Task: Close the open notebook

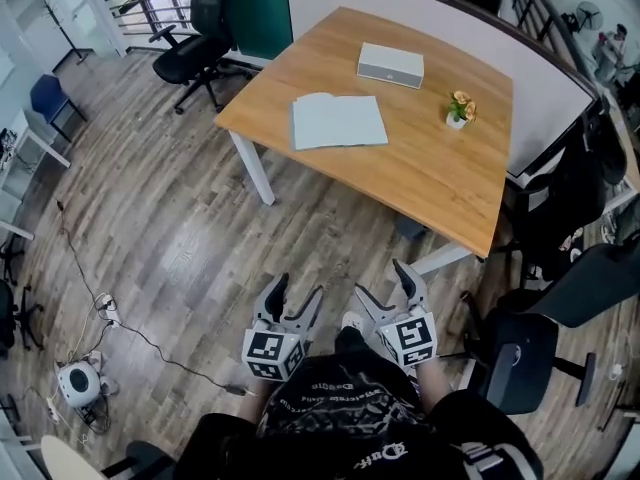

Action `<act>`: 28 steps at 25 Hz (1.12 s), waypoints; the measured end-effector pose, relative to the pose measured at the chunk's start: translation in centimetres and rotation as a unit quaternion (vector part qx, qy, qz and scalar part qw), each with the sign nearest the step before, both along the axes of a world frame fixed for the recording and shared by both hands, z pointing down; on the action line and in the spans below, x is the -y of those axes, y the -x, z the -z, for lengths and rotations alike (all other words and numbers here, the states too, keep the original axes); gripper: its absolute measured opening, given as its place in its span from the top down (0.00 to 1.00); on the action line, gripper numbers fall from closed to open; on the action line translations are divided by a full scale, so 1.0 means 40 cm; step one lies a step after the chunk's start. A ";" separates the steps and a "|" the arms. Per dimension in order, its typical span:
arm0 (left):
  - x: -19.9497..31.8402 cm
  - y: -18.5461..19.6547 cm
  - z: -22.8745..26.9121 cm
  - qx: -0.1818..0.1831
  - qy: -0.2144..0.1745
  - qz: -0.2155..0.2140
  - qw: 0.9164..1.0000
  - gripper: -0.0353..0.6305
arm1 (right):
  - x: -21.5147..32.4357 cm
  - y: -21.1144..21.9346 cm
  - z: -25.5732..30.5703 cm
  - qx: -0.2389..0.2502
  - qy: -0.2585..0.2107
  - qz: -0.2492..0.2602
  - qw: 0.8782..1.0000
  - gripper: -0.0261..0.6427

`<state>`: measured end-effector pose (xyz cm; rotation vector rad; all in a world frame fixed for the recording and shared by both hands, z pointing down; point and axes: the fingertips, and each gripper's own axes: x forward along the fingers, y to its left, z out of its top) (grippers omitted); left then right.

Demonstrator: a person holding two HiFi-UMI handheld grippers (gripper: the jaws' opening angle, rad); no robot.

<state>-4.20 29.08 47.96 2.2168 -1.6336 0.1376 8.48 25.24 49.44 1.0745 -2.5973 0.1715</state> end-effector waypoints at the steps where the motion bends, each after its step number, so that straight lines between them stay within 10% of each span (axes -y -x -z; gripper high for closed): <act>1: 0.025 -0.010 -0.001 0.002 0.001 0.004 1.000 0.46 | 0.029 -0.006 -0.003 0.000 0.000 0.005 1.000 0.42; 28: 0.405 -0.051 -0.105 -0.032 0.059 0.052 0.996 0.46 | 0.423 -0.046 -0.039 0.020 0.032 0.013 0.999 0.46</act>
